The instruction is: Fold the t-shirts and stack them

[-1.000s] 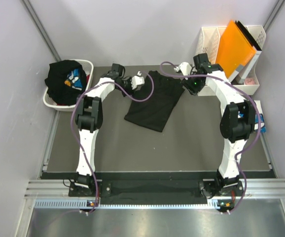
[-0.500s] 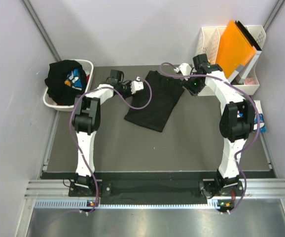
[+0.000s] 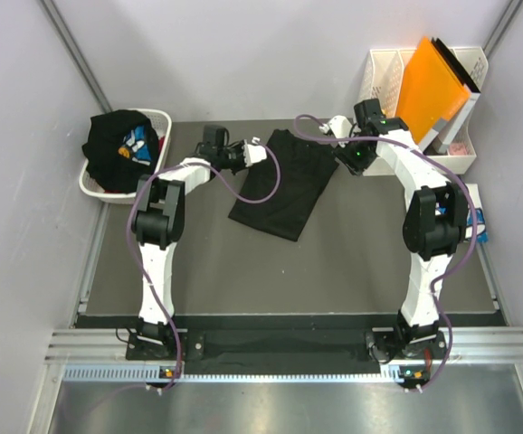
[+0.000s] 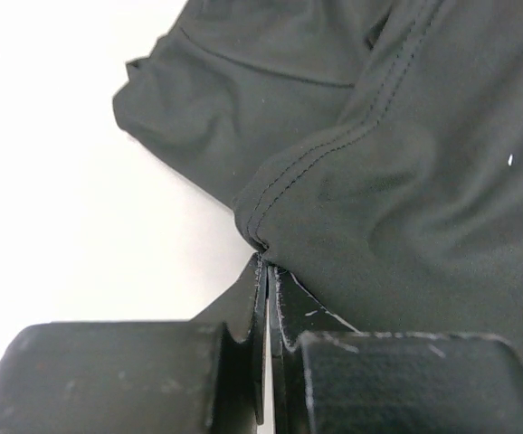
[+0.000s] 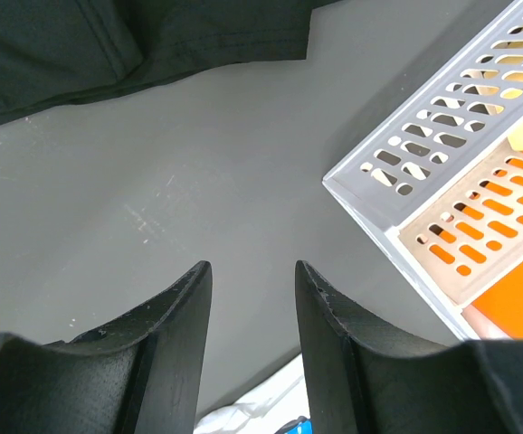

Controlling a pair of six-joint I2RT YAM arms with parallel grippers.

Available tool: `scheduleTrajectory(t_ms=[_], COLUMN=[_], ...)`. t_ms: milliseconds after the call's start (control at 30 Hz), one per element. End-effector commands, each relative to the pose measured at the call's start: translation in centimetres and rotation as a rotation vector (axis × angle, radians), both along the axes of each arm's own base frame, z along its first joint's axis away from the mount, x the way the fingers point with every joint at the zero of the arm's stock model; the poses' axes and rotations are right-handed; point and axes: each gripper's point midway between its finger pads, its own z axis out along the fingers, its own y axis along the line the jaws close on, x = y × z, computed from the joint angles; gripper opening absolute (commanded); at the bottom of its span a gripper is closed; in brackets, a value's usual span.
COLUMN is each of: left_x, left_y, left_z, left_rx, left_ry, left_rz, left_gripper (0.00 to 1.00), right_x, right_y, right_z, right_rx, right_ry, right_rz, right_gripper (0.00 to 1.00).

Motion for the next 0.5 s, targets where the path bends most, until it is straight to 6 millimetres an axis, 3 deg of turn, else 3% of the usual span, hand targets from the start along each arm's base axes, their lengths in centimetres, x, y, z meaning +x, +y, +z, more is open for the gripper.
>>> scheduleTrajectory(t_ms=[0, 467], left_x=[0.4, -0.4], left_y=[-1.1, -2.3], left_z=[4.9, 3.9], left_rx=[-0.056, -0.093], left_ry=[-0.137, -0.138], left_rz=[-0.039, -0.062], left_gripper=[0.0, 0.0], right_x=[1.2, 1.2], right_y=[0.1, 0.1], right_z=[2.0, 2.1], right_rx=[0.004, -0.002], right_ry=[-0.06, -0.063], right_rz=[-0.001, -0.002], right_gripper=[0.42, 0.42])
